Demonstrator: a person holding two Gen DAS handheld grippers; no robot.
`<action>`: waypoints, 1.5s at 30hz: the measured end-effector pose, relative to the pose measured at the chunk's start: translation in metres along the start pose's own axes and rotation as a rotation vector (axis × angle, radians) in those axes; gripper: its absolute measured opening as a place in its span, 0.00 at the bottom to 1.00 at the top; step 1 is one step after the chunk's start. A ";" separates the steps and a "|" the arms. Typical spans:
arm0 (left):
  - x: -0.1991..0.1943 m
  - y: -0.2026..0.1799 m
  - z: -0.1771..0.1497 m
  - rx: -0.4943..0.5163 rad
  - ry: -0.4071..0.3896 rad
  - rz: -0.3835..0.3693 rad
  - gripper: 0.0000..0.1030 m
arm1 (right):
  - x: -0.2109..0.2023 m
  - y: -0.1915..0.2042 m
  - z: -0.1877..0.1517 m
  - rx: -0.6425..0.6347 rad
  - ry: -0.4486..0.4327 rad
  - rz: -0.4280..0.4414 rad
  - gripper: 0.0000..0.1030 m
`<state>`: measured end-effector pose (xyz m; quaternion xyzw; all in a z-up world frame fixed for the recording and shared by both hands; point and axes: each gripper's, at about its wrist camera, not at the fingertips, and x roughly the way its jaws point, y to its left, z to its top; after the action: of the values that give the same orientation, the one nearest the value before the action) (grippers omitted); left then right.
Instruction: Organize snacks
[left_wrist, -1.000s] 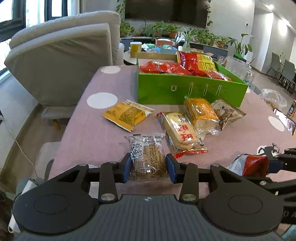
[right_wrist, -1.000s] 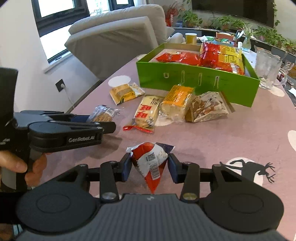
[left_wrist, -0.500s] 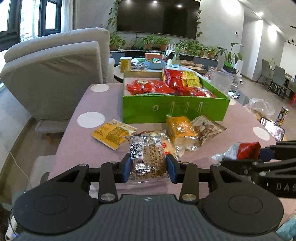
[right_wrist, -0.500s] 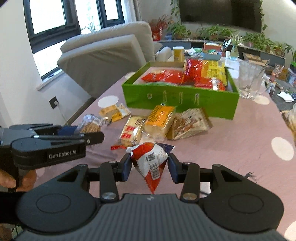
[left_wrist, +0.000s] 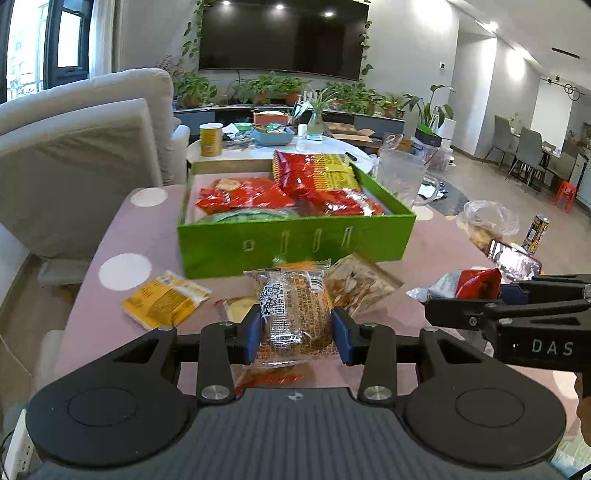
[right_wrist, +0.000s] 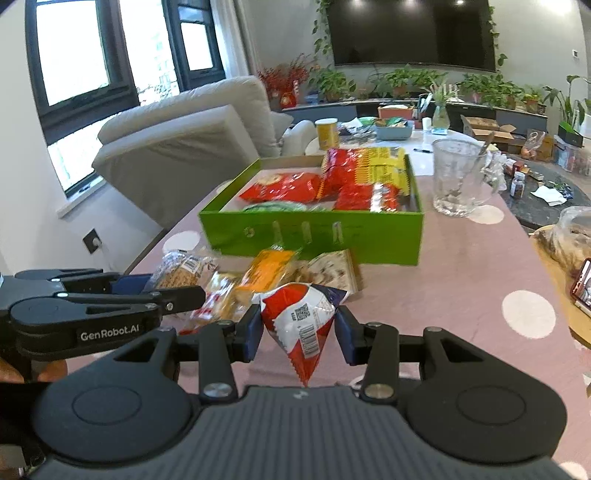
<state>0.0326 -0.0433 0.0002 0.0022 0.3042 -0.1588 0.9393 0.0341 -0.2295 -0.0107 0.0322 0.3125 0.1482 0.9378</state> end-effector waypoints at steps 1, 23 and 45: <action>0.002 -0.001 0.002 -0.001 -0.002 -0.003 0.36 | 0.000 -0.004 0.002 0.005 -0.005 -0.002 0.39; 0.038 -0.037 -0.031 0.353 0.123 -0.035 0.68 | 0.025 -0.057 0.014 0.133 0.005 -0.003 0.39; 0.018 -0.035 -0.010 0.191 0.092 -0.076 0.33 | 0.001 -0.050 0.017 0.126 -0.029 -0.015 0.39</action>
<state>0.0309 -0.0807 -0.0150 0.0874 0.3302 -0.2222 0.9132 0.0579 -0.2765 -0.0059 0.0909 0.3078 0.1208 0.9394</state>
